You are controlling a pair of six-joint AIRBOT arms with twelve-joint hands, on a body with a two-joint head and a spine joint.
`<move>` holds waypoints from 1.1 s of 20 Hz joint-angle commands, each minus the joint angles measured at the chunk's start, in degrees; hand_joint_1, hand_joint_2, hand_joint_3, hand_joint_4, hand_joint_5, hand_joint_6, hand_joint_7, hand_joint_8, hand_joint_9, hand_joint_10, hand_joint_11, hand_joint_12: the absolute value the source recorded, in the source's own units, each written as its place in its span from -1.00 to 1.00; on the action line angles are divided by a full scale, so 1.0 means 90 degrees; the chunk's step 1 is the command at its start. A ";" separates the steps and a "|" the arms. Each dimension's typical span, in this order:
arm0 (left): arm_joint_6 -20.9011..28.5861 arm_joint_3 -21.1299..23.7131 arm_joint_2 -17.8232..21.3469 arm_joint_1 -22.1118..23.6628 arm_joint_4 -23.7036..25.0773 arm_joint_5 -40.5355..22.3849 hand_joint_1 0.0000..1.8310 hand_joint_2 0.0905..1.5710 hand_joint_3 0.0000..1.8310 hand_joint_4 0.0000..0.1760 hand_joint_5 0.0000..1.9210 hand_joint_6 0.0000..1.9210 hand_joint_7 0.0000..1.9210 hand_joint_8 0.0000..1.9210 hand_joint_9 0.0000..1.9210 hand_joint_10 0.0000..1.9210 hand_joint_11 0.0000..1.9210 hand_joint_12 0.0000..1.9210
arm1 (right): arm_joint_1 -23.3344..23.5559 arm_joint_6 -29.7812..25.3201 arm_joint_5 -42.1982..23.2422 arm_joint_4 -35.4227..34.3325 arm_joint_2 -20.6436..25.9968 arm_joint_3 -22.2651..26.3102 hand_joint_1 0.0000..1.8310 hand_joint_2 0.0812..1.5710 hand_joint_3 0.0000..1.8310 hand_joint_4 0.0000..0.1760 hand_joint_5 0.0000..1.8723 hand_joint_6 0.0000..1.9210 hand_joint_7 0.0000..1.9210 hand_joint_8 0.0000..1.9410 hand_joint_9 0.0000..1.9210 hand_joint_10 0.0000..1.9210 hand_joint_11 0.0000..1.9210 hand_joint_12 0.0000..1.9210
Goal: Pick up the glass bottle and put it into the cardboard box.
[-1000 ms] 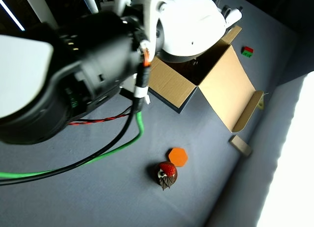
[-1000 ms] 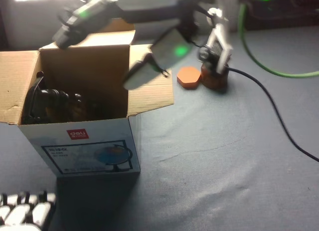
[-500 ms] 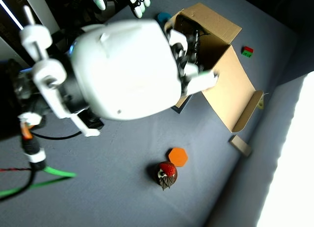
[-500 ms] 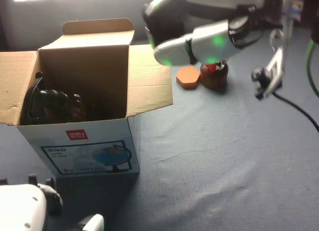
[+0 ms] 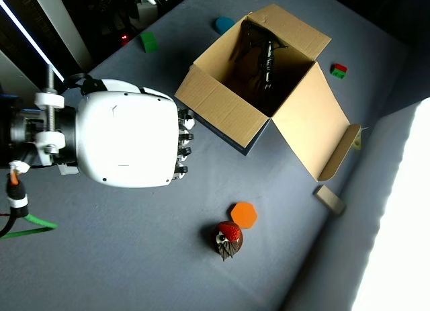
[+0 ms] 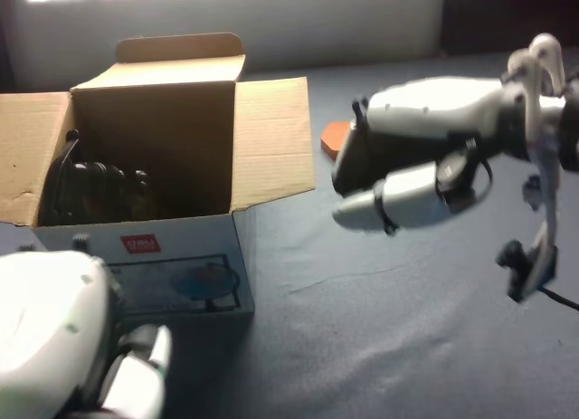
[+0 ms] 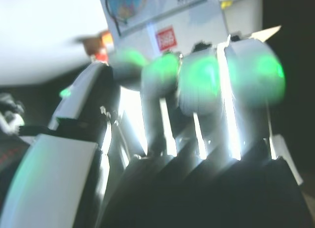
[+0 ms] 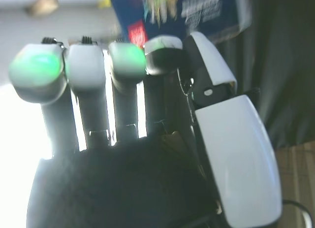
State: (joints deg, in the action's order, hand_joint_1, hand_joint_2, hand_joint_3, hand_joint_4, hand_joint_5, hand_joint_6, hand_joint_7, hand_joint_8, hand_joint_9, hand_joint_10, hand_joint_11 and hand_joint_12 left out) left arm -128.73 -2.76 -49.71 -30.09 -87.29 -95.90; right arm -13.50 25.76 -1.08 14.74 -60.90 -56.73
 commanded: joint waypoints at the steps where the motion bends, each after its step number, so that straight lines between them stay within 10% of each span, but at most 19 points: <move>1: -0.0015 -0.0053 -0.0079 0.0201 0.0707 0.0045 -0.10 0.81 -0.98 -1.00 0.17 1.00 0.37 1.00 0.57 1.00 0.64 1.00 | -0.0042 0.0842 -0.1059 -0.0654 0.0106 0.0135 0.00 0.67 -0.99 -1.00 0.22 0.96 0.34 1.00 0.41 1.00 0.42 1.00; 2: 0.0064 -0.0186 -0.0245 0.0446 0.0706 0.0213 -0.10 0.81 -0.98 -1.00 0.17 1.00 0.37 1.00 0.57 1.00 0.64 1.00 | -0.0361 0.3553 -0.1911 -0.2597 0.0248 0.0536 0.00 0.67 -0.99 -1.00 0.22 0.96 0.34 1.00 0.42 1.00 0.42 1.00; 13: -0.0051 -0.0396 -0.0889 0.0784 0.0797 0.0187 -0.11 0.81 -0.99 -1.00 0.15 1.00 0.39 1.00 0.59 1.00 0.65 1.00 | -0.0783 0.4280 -0.2348 -0.2998 0.0291 0.0911 0.01 0.67 -0.99 -1.00 0.21 0.98 0.34 1.00 0.42 1.00 0.42 1.00; 19: 0.0398 -0.0326 -0.0988 0.0299 0.0885 0.0092 -0.19 0.86 -0.98 -1.00 0.12 1.00 0.37 1.00 0.55 1.00 0.61 1.00 | -0.0699 0.8547 -0.3601 -0.6543 0.0239 0.1683 0.03 0.66 -0.99 -1.00 0.20 0.97 0.34 1.00 0.41 1.00 0.38 1.00; 22: 0.0436 -0.0349 -0.1005 0.0401 0.0884 0.0042 -0.21 0.87 -0.98 -1.00 0.11 1.00 0.38 1.00 0.56 1.00 0.62 1.00 | -0.0682 0.9127 -0.4066 -0.7268 0.0256 0.2091 0.03 0.66 -0.99 -1.00 0.16 0.96 0.31 1.00 0.37 1.00 0.38 1.00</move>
State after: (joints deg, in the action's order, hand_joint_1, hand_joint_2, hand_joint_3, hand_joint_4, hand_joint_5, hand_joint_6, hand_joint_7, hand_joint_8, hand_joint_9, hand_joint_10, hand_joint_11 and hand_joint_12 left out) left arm -124.81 -5.82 -58.61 -26.94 -85.60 -92.90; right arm -20.58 107.98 -32.29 -53.34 -58.94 -37.78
